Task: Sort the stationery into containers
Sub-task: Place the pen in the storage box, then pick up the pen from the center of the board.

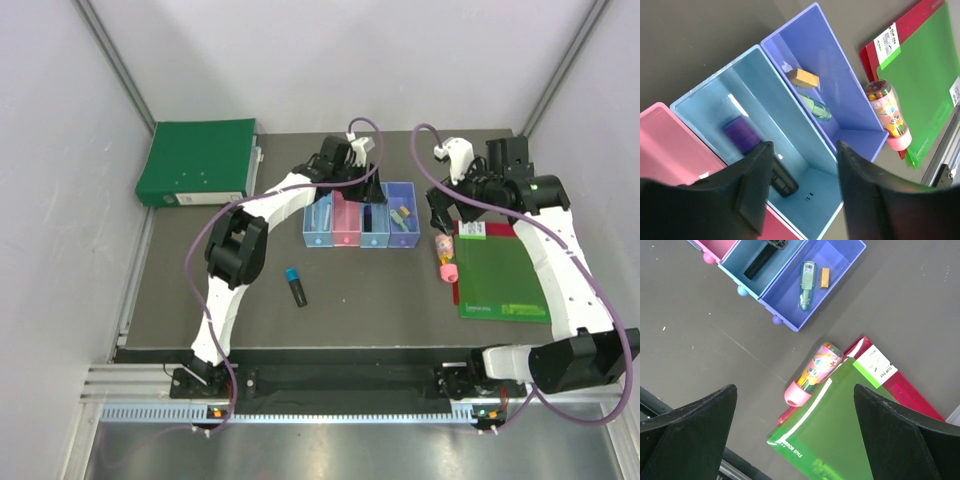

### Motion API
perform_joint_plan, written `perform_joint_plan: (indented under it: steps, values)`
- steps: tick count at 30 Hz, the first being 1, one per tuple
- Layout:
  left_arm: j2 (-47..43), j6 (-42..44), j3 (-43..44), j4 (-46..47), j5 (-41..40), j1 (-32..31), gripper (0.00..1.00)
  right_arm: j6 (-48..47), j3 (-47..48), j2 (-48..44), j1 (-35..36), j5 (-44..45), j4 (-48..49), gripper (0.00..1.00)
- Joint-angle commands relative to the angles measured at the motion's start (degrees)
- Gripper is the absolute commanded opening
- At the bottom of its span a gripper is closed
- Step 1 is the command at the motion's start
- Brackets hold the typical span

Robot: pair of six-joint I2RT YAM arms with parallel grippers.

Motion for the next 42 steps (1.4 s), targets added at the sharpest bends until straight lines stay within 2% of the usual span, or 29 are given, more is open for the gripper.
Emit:
perform_joint_plan:
  steps: [1,6,9,10,13,16,18,20,21,26,32,37,42]
  values:
    - [-1.5,0.7,2.7,2.7,0.6,0.2,0.63,0.5,0.2,-2.3,-0.8,-0.5,1.6,1.00]
    - [-6.5,2.9,4.6,-3.7,-0.1,0.7,0.62,0.4,-0.2,-3.1,-0.8,-0.6,1.4,1.00]
    - [-14.8,4.6,-2.3,-7.3,-0.1,2.3,0.62,0.1,-0.5,-3.6,-0.8,-0.8,1.7,1.00]
    - [-17.2,5.7,-7.0,-8.7,-0.8,2.7,0.64,0.2,-0.7,-3.6,-0.8,-0.9,1.8,1.00]
    - [-27.0,11.1,-15.4,-17.5,-8.4,2.9,0.69,0.2,-0.6,-3.6,-0.8,-1.6,2.5,1.00]
    - [-31.3,13.8,-22.3,-25.8,-16.3,2.8,0.74,0.2,-0.3,-3.9,-0.8,-1.8,2.5,1.00]
    - [-32.9,13.7,-27.7,-28.8,-19.2,2.7,0.78,-0.2,-0.2,-3.8,-0.8,-1.1,2.4,1.00]
    - [-36.5,15.4,-32.8,-27.9,-23.0,2.3,0.89,-0.3,-0.5,-3.6,-0.8,1.2,2.6,1.00]
    - [-37.4,15.9,-33.7,-28.3,-23.4,2.2,0.90,-0.2,-1.4,-3.6,-0.8,2.0,2.7,1.00]
    - [-38.3,17.6,-36.9,-28.9,-20.2,2.2,0.95,0.7,-11.1,-4.1,-0.8,7.7,7.1,1.00]
    - [-36.4,19.2,-39.6,-30.2,-21.4,2.2,0.96,4.0,-22.6,-4.4,-1.0,8.5,10.8,1.00]
    - [-36.6,18.8,-44.4,-27.5,-20.7,1.5,0.96,3.4,-26.5,-4.9,-3.3,8.1,12.5,1.00]
    - [-34.4,19.5,-44.9,-26.7,-22.1,1.1,0.96,4.4,-26.3,-0.2,-4.8,8.8,15.1,1.00]
